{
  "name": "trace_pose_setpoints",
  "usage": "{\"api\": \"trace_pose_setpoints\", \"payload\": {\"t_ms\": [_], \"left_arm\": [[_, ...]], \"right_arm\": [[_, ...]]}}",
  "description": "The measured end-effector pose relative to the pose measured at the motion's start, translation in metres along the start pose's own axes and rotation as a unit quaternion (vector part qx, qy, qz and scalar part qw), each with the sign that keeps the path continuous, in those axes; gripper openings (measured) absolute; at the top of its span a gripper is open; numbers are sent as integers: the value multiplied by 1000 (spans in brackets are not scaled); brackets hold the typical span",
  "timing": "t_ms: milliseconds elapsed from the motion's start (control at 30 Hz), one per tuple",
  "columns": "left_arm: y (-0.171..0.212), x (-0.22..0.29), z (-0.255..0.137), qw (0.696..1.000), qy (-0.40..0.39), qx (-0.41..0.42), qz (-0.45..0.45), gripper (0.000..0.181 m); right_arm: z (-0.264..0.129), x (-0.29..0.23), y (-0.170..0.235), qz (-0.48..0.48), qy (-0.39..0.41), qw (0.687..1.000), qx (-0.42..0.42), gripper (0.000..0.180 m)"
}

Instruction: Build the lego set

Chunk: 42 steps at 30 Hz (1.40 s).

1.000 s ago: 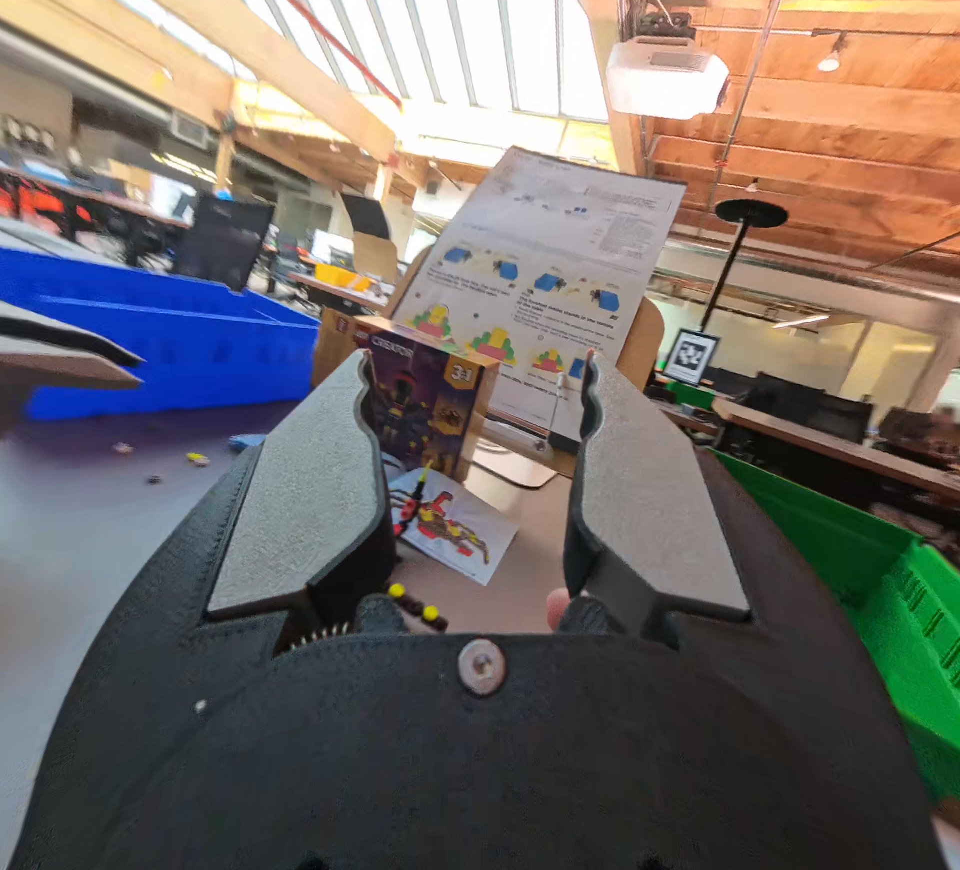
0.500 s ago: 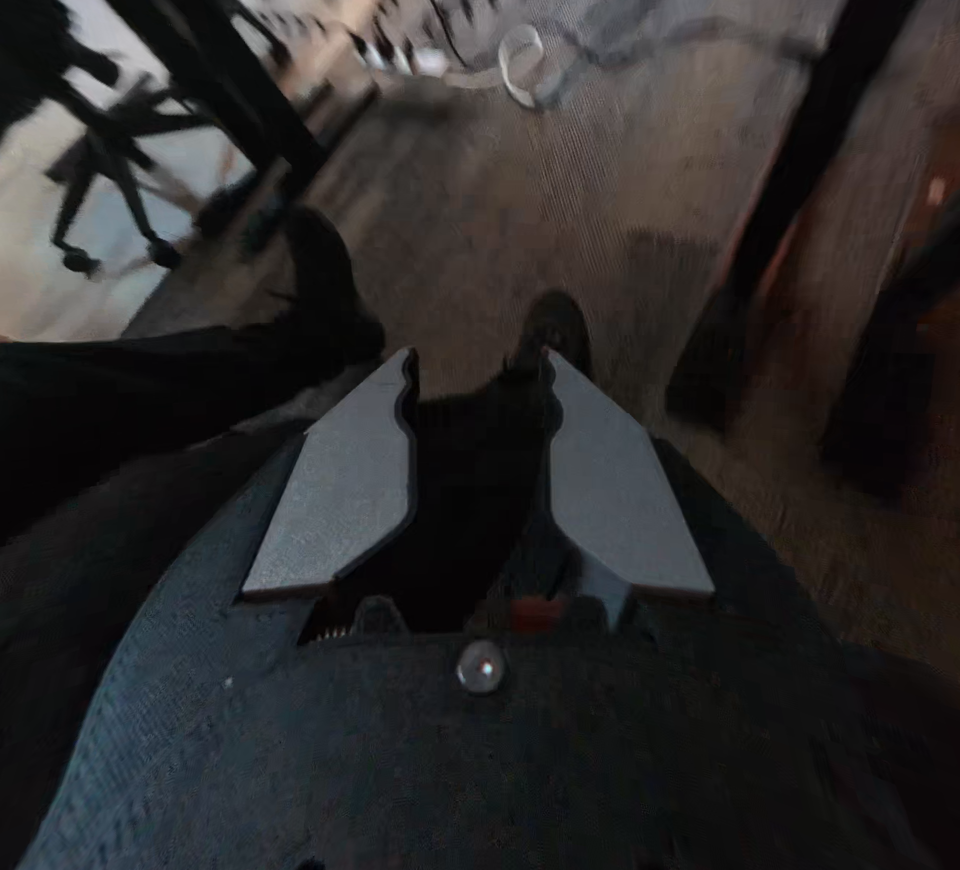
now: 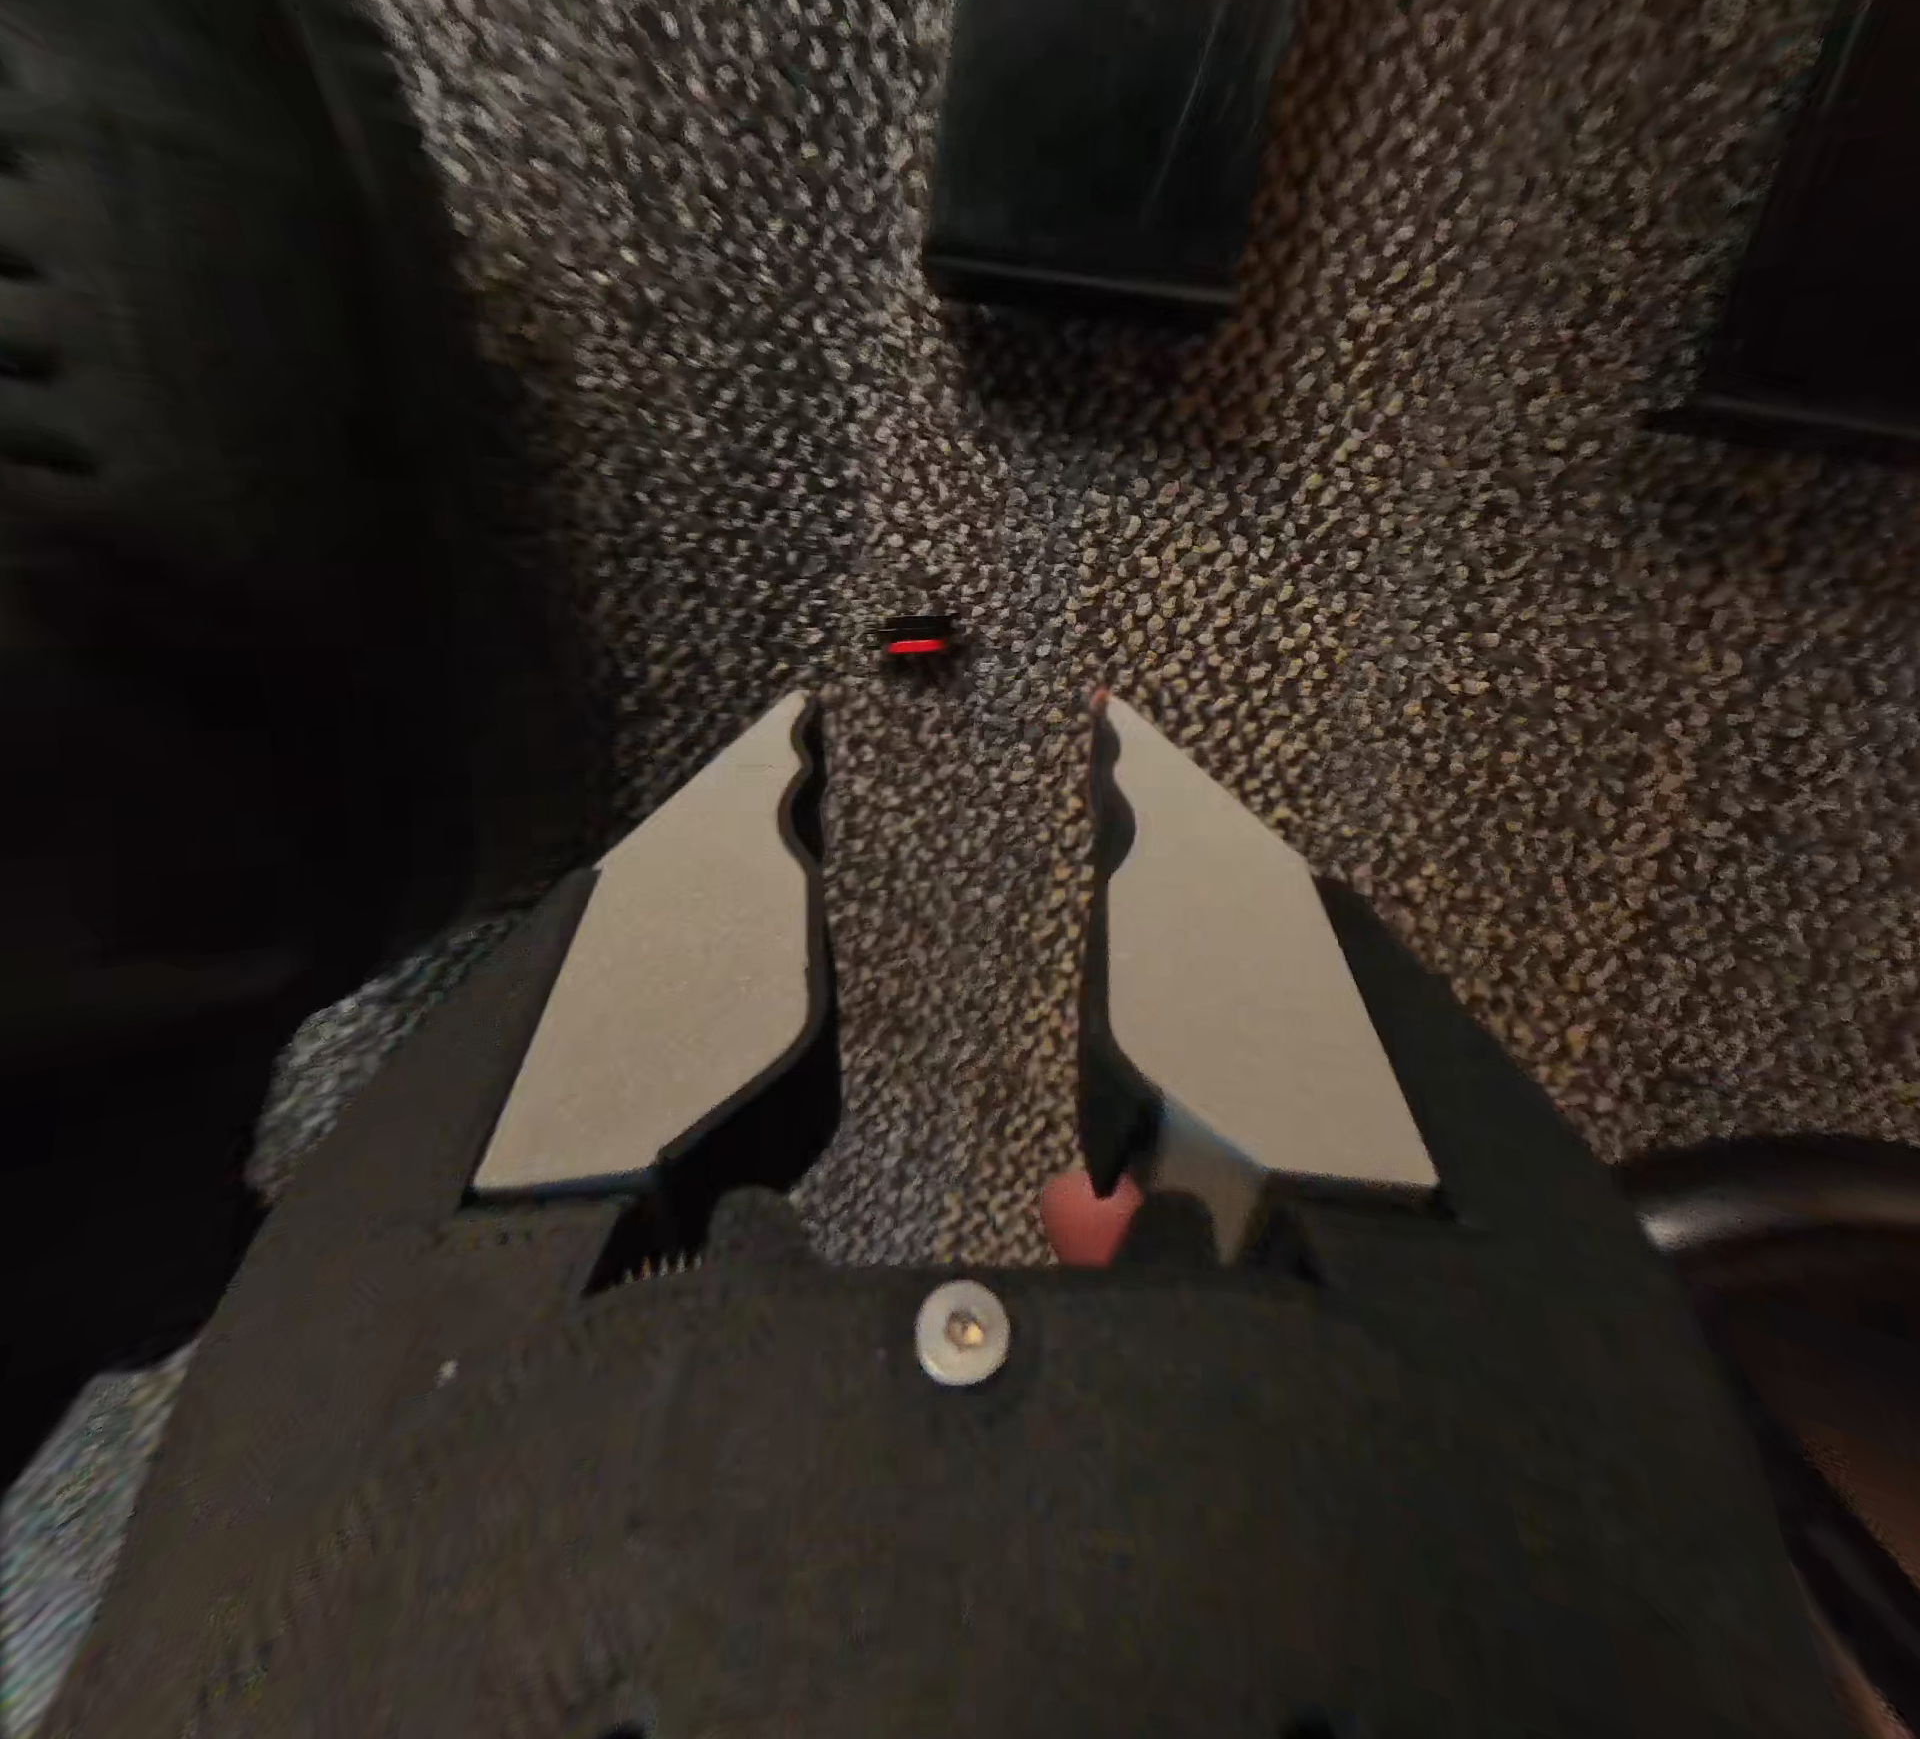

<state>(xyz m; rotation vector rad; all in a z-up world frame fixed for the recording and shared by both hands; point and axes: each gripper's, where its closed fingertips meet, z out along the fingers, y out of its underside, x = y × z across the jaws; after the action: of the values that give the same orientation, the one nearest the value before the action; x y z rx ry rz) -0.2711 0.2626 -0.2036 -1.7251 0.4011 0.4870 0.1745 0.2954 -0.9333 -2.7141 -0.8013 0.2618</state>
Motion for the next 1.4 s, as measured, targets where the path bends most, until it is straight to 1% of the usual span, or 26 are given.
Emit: {"api": "trace_pose_setpoints", "payload": {"t_ms": [33, 100, 167, 233, 300, 367, 467, 533, 600, 633, 767, 1033, 1167, 1300, 1400], "left_arm": [[-1, 0, -1, 1000, 4, 5, -8, 0], [-2, -1, -1, 1000, 5, 7, -12, 0], [-2, 0, -1, 1000, 8, 9, -9, 0], [-2, 1, -1, 1000, 14, 7, -13, 0], [-1, 1, 0, 1000, 21, 6, -22, 0], [-2, 0, -1, 999, 24, 10, -30, 1], [-4, -3, -3, 999, 22, 19, -40, 1], [-5, -5, -4, 999, 17, 24, -45, 1], [-6, -6, -5, 998, 13, 28, -47, 4], [-6, -7, -5, 998, 11, 30, -47, 4], [-8, -7, -7, 998, 8, 37, -45, 5], [-8, -11, -8, 997, 8, 42, -64, 6], [-8, -9, -8, 998, 10, 39, -56, 6], [-8, -9, -8, 998, 8, 39, -53, 6], [-8, -11, -8, 997, 6, 41, -63, 6]], "right_arm": [[12, 0, 5, -4, 8, 1000, -8, 48], [32, -7, 20, 15, -4, 999, -36, 57], [43, -13, 27, 46, -17, 998, -43, 55], [47, -14, 21, 52, -11, 998, -21, 48], [54, -17, 18, 55, -17, 998, -22, 54], [63, -15, 20, 52, -7, 998, -38, 55], [74, -7, 22, 64, 13, 996, -56, 53], [81, -7, 24, 76, 11, 995, -66, 46], [86, -12, 29, 68, 3, 994, -81, 44], [87, -12, 29, 58, 11, 995, -80, 40], [87, -8, 30, 45, 32, 995, -86, 32], [89, -7, 29, -3, 43, 993, -114, 19], [88, -6, 30, 4, 34, 993, -110, 18], [74, -5, 26, 1, 31, 996, -80, 18], [50, -11, 21, -19, 3, 998, -51, 19]]}}
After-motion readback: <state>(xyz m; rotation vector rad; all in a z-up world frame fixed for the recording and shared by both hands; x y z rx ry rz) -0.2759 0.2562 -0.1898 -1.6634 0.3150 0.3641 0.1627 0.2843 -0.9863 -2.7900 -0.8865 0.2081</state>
